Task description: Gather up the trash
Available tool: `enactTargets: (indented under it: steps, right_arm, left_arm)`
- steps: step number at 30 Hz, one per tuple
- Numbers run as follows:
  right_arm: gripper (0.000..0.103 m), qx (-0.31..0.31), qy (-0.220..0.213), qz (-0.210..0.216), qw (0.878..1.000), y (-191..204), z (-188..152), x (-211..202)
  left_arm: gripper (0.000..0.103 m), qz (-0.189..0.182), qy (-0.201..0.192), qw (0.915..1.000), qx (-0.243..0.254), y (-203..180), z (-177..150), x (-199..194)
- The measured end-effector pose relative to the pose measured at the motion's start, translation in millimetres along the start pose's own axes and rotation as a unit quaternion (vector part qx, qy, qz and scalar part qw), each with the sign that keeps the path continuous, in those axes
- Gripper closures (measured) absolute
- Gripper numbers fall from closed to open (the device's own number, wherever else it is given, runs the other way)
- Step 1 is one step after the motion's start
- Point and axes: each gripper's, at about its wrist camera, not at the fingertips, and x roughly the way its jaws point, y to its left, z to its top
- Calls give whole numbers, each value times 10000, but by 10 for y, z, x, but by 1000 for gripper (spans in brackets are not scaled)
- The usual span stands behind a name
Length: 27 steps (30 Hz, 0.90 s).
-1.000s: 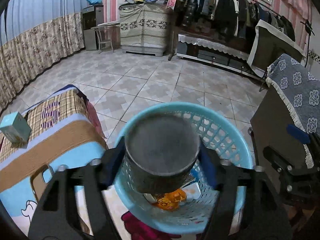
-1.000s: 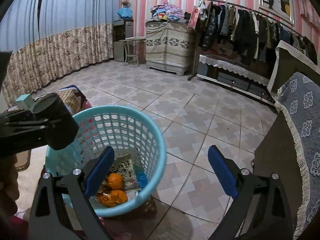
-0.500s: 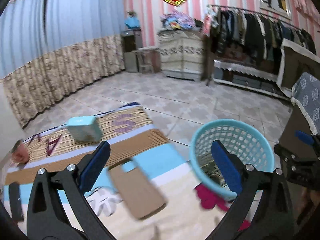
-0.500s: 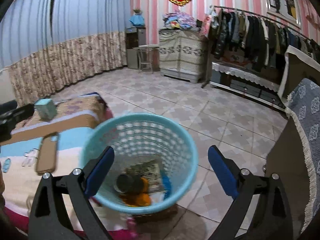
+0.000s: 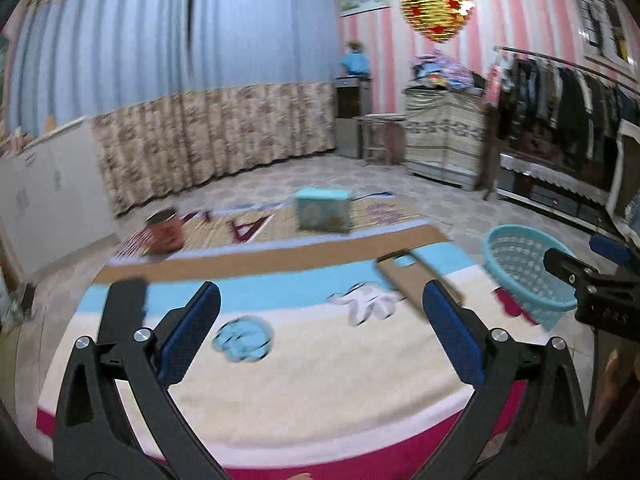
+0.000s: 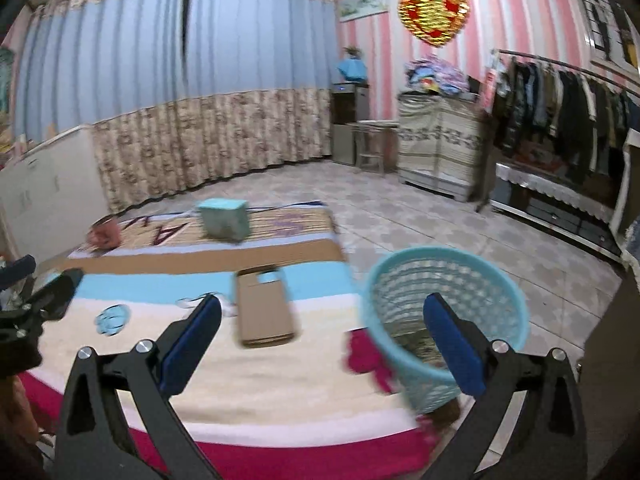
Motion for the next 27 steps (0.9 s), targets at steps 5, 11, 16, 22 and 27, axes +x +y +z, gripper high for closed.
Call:
enactTargets:
  steps: [5,11,16,22,27]
  right_arm:
    - [4,-171,36,140,9997,470,-196,-50]
    - [4,-405,50,-107,9991,700,-324,-105]
    - [4,-366,-30,-336,9988,687,-278,-192]
    - [4,-296,-3,-309,9991,645,-265,-183]
    - [4,-339,-21,-187,9992,711,-310,-172]
  left_arm:
    - [5,328,80,9994,-99,266,-214,-73]
    - [5,419,14,9990,-146,423,-294,-155]
    - [5,379,47,9989,-270,469,-268,-171]
    - [5,507,-105,9985,-150,379,-304,-254]
    - [5,568,-192,9980,-184,394,-307,-284]
